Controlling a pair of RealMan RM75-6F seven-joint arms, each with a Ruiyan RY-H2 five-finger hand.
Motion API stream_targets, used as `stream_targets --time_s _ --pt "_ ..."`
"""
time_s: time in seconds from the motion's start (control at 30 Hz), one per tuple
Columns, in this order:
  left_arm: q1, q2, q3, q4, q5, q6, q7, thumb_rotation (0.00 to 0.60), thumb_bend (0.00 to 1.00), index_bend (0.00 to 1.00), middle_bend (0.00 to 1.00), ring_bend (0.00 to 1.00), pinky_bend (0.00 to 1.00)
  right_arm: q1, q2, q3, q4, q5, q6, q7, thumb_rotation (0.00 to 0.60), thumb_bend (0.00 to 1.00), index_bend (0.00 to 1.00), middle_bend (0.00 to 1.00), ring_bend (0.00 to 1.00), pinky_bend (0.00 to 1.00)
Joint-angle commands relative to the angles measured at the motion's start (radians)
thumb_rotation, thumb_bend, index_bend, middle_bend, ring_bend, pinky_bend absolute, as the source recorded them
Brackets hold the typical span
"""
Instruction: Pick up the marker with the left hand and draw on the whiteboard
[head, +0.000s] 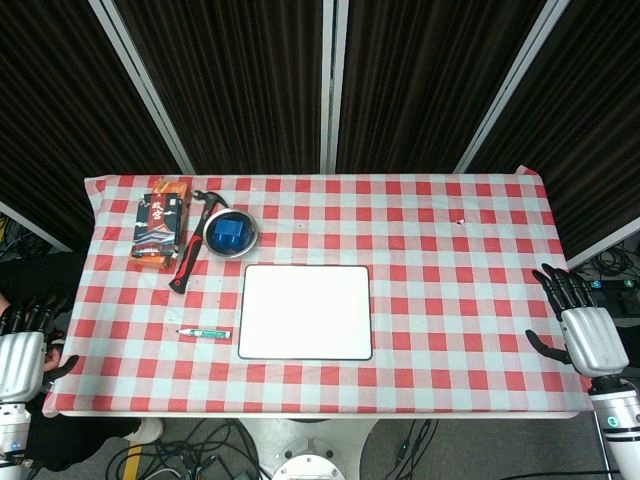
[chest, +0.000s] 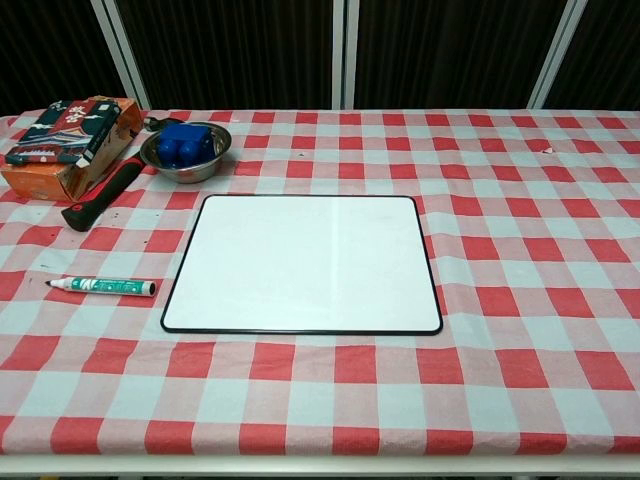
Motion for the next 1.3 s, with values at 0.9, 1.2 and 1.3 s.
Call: stream_targets --time_s 0.9,1.2,1.3 --pt "-0.260 -0.041 -0.081 0.007 0.035 -0.265 0.095 0.600 0.14 0.38 0.34 0.48 0.83 0.003 0.025 0.022 0.003 -0.008 0.040 0.006 0.600 0.19 0.00 0.00 0.00 0.00" --pt "-0.375 -0.181 -0.061 0.002 -0.102 -0.421 0.416 0.600 0.19 0.45 0.46 0.66 0.97 -0.001 0.020 0.020 0.028 0.016 0.024 0.026 0.600 0.19 0.00 0.00 0.00 0.00" --pt "-0.394 -0.230 -0.054 0.006 -0.155 -0.437 0.495 0.600 0.20 0.46 0.47 0.68 0.99 -0.001 0.018 0.019 0.036 0.022 0.017 0.032 0.600 0.19 0.00 0.00 0.00 0.00"
